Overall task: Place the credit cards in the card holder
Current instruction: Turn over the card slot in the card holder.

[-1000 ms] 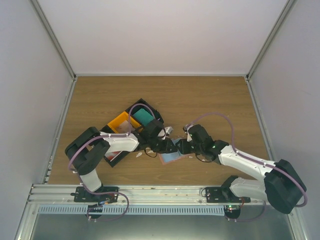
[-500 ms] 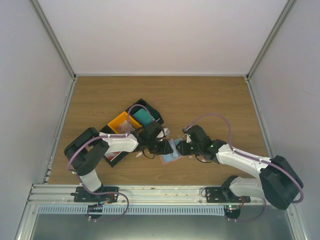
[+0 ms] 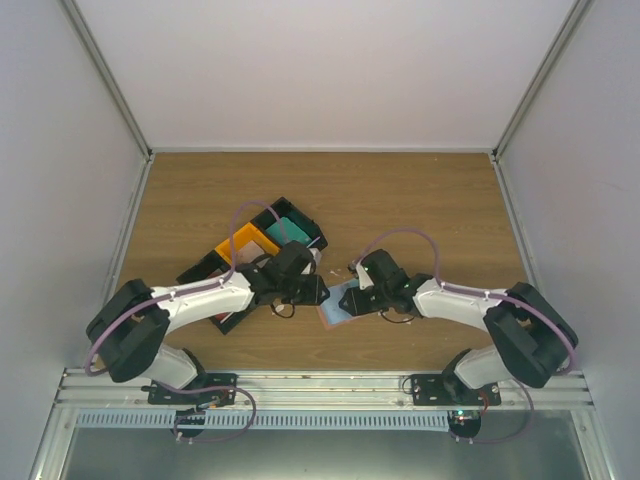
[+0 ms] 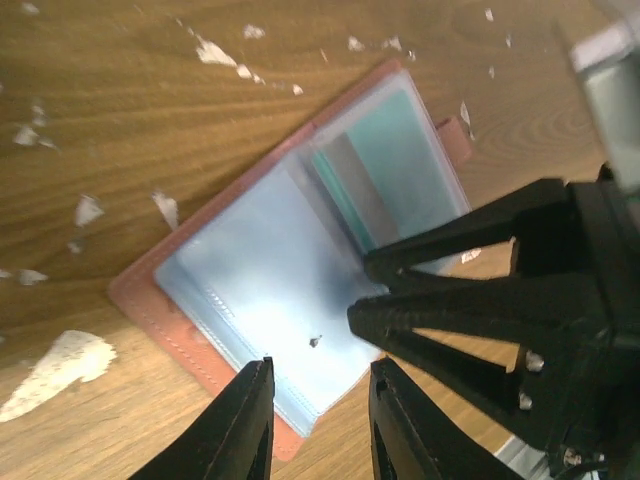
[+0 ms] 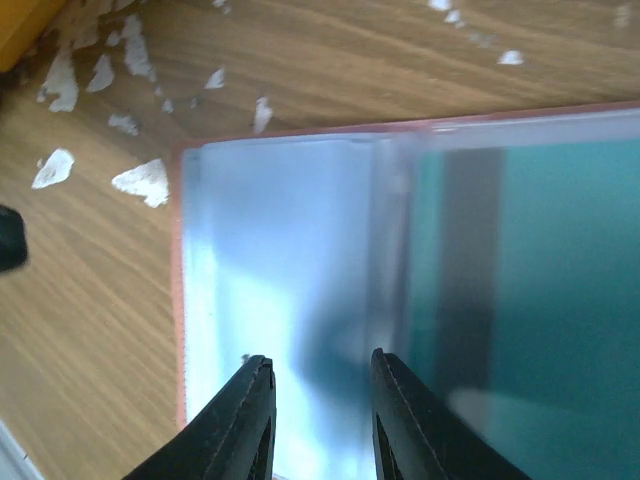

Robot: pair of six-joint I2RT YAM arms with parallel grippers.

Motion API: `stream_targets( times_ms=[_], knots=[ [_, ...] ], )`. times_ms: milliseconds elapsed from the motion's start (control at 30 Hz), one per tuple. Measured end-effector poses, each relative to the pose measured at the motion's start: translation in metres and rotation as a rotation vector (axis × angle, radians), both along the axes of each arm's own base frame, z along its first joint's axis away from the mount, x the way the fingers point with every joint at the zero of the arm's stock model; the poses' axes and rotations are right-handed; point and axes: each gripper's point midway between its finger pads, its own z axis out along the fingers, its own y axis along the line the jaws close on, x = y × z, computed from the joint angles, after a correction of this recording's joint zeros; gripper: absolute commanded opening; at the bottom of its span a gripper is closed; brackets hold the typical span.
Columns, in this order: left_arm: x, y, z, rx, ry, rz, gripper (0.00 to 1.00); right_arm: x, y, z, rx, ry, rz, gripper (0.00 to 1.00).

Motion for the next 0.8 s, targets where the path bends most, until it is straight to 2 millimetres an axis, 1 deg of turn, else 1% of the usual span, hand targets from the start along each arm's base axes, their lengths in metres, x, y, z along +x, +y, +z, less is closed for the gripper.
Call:
stream_targets(
  times_ms=[133,233,300,367,433,533,567,633,733,800],
  knots=[
    [0.008,0.01,0.011,0.049,-0.052,0.032,0.37,-0.005,0.007,-0.002,0.027,0.02,0.04,0.28],
    [0.014,0.017,0.016,0.089,-0.081,0.05,0.42,-0.005,0.007,-0.001,0.028,0.02,0.04,0.29],
    [0.018,0.021,0.019,0.117,-0.095,0.058,0.48,-0.002,0.005,0.001,0.022,0.007,0.02,0.3],
    [0.023,0.024,0.024,0.14,-0.113,0.059,0.55,0.004,0.002,0.011,0.024,-0.027,-0.014,0.34],
    [0.031,0.028,0.033,0.159,-0.137,0.063,0.6,0.014,-0.002,0.027,0.037,-0.083,-0.062,0.36],
    [0.051,0.035,0.054,0.175,-0.191,0.085,0.67,0.029,-0.014,0.052,0.056,-0.169,-0.144,0.38],
    [0.059,0.038,0.062,0.176,-0.21,0.094,0.67,0.035,-0.019,0.06,0.062,-0.194,-0.175,0.4],
    [0.076,0.044,0.08,0.17,-0.249,0.114,0.67,0.043,-0.028,0.069,0.064,-0.226,-0.224,0.41],
    [0.1,0.056,0.102,0.166,-0.295,0.14,0.66,0.05,-0.04,0.071,0.048,-0.243,-0.272,0.42],
    [0.116,0.063,0.11,0.18,-0.313,0.148,0.66,0.051,-0.044,0.069,0.033,-0.238,-0.285,0.42]
  ],
)
